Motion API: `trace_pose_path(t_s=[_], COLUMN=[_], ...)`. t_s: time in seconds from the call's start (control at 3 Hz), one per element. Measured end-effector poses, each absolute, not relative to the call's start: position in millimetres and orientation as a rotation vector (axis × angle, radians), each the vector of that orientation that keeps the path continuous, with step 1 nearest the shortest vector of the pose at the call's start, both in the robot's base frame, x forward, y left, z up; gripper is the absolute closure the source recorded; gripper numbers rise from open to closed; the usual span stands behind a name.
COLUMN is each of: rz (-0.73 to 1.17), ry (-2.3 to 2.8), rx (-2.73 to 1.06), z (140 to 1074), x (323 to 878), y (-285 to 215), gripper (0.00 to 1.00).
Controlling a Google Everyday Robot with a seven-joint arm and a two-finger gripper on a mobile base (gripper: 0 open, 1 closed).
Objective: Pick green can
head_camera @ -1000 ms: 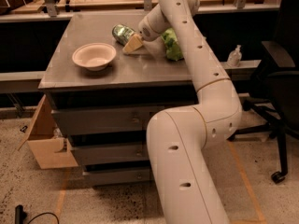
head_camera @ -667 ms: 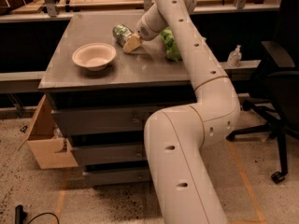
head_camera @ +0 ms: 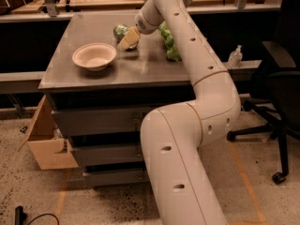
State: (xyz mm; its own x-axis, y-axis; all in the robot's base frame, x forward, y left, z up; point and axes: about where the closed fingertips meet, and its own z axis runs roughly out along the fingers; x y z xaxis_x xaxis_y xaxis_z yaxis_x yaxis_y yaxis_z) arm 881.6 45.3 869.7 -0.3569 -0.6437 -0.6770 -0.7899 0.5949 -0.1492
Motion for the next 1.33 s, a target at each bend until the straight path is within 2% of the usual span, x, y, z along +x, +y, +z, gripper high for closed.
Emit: trace_pose_path(t_s=[0.33,1.33], rz=[0.301,0.215], ry=[2.099,2.079], rx=[-1.000,-0.723], z=[883.2,875.4], x=[893.5,950.7], y=[46.9,68.0], gripper=[0.00,0.00])
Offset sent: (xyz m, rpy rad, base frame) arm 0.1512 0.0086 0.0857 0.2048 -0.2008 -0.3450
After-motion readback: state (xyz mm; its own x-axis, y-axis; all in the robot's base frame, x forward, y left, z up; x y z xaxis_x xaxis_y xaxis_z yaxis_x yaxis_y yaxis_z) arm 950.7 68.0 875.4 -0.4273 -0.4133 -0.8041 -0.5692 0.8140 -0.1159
